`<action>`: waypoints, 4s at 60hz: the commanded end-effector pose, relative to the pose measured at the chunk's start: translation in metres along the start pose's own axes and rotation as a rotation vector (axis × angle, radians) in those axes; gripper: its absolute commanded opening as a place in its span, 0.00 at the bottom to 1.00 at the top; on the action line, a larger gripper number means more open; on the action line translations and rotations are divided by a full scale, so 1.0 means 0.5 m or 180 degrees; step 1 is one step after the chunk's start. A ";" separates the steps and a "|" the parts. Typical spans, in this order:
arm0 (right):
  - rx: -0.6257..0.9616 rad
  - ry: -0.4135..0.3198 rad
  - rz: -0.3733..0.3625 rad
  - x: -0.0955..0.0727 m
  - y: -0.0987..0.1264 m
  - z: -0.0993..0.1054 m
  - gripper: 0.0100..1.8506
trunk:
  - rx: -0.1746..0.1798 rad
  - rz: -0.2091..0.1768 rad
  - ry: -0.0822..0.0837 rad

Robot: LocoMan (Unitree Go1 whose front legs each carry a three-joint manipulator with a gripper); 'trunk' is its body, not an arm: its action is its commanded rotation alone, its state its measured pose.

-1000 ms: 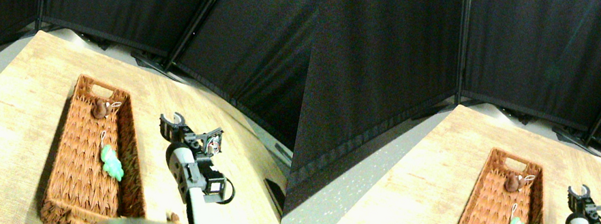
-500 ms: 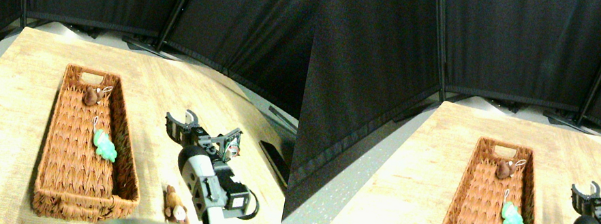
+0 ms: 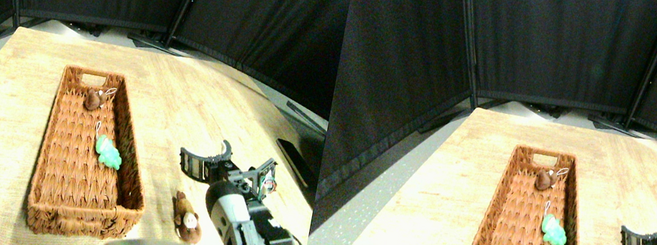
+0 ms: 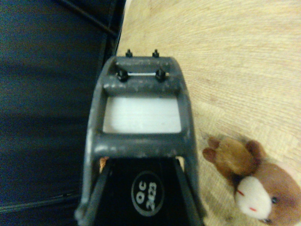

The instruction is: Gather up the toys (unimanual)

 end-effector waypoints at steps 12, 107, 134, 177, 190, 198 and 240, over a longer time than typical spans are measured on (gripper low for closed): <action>0.0271 0.0218 -0.0105 -0.025 -0.032 -0.023 0.45 | -0.0081 -0.0034 0.0001; 0.0828 0.0174 -0.0968 0.008 -0.175 -0.067 0.43 | -0.0198 0.0050 0.0042; 0.0686 -0.0206 -0.0937 0.027 -0.172 -0.061 0.03 | -0.0162 0.0023 0.0043; 0.0059 -0.0347 -0.0196 0.005 -0.031 -0.045 0.03 | -0.0211 0.0014 -0.0065; -0.0140 -0.0329 0.0014 0.014 0.017 -0.051 0.03 | -0.0250 0.0052 -0.0117; -0.0368 -0.0272 0.0133 0.025 0.043 -0.057 0.03 | -0.0284 0.0086 -0.0146; -0.0542 0.0310 0.0715 0.060 0.171 -0.138 0.03 | -0.0582 0.0478 -0.0285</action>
